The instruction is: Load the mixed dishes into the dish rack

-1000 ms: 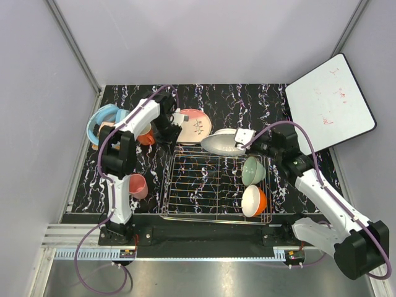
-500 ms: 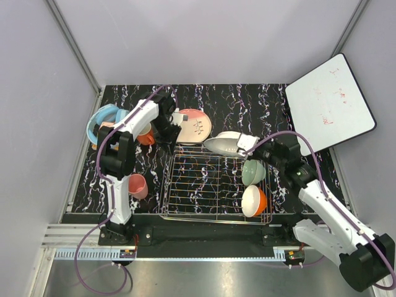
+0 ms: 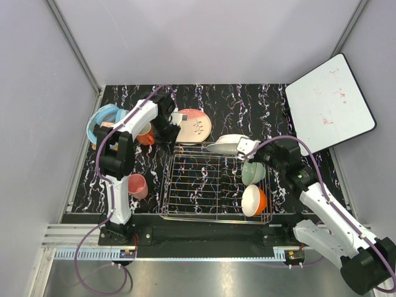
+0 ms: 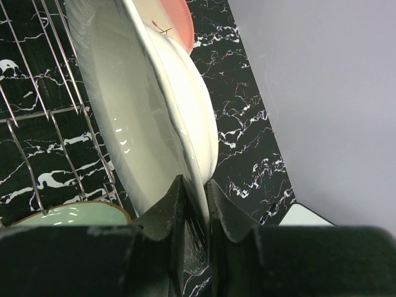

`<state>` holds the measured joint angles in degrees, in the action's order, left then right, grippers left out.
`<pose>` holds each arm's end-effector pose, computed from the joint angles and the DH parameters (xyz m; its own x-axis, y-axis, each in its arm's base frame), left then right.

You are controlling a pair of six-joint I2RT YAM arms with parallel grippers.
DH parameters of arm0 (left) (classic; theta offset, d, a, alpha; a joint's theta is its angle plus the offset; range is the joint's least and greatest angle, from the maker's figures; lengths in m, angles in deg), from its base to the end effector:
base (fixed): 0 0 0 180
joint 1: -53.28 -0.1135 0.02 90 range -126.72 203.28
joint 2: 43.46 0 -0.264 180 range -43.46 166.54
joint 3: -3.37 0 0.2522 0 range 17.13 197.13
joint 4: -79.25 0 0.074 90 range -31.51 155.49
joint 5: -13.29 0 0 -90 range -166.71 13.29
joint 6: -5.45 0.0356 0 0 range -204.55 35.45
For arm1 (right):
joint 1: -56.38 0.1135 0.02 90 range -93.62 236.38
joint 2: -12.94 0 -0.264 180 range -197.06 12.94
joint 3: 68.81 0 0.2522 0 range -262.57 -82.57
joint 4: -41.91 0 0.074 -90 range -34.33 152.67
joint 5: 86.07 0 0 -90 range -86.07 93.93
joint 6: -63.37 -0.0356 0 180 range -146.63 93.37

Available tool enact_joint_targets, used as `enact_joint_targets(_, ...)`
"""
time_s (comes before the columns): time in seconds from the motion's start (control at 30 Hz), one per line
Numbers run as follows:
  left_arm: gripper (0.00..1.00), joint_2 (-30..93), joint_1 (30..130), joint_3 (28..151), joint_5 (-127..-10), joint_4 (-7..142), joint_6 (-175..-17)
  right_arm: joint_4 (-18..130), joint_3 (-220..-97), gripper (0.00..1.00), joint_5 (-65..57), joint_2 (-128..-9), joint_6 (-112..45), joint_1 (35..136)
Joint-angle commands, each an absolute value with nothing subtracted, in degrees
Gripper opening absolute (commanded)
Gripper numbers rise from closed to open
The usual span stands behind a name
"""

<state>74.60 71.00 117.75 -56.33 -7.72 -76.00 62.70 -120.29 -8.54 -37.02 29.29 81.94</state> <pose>0.3721 -0.1319 0.2229 -0.9000 0.4339 -0.0406 0.4200 0.8389 -0.3460 0.1816 0.0954 0.2864 0.3344 -0.7365 -0.5880 -0.5857 0.3264 -0.7419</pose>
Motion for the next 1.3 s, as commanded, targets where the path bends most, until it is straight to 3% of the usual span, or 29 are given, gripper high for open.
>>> enact_joint_targets(0.0, 0.15, 70.97, 67.17, 119.34, -60.01, 11.18, -76.56, 65.43, -123.09, 0.0, 1.21, -40.41, 29.1, 80.99)
enact_joint_targets(0.5, 0.15, 70.62, 67.17, 117.94, -59.84, 11.26, -76.2, 72.19, -131.52, 0.06, 2.26, -47.61, 26.02, 80.9)
enact_joint_targets(0.77, 0.15, 70.01, 67.17, 117.59, -60.54, 11.26, -75.59, 75.27, -134.69, 0.15, 2.09, -52.98, 24.79, 80.99)
enact_joint_targets(1.03, 0.15, 70.0, 67.17, 116.97, -60.36, 11.53, -75.59, 70.53, -122.32, 0.13, 1.38, -42.09, 29.18, 80.99)
enact_joint_targets(1.27, 0.15, 70.09, 67.17, 117.76, -60.01, 11.53, -76.11, 67.1, -114.57, 0.23, 3.32, -34.44, 29.27, 80.9)
